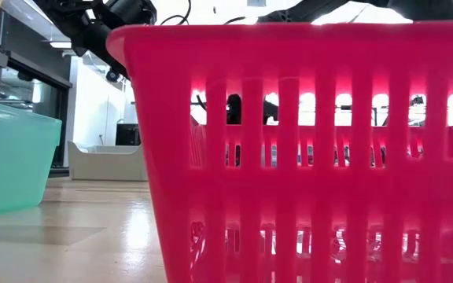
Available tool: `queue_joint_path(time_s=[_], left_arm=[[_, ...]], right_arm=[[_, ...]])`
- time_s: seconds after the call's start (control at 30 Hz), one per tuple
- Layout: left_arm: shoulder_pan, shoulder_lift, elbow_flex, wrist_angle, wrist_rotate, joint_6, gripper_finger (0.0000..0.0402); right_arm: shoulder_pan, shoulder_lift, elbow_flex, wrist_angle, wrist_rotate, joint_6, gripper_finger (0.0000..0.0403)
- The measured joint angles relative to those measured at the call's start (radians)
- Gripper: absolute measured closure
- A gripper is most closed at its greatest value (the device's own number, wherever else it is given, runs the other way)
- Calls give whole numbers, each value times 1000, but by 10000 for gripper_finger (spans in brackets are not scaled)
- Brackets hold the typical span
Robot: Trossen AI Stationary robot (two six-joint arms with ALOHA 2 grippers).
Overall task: Pick & Place School Supplies
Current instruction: Put the green hole puncher into the gray bin
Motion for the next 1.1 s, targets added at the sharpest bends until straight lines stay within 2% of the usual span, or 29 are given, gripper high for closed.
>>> queue_joint_path(time_s=[0.37,0.6,1.1], left_arm=[[0,0,0,0,-1,-1,307],[0,0,0,0,2,-1,307],[0,0,0,-1,3,-1,307]], right_arm=[[-9,0,0,22,-9,3,237],[-51,16,1,4,-3,86,237],[-46,75,1,26,2,75,237]])
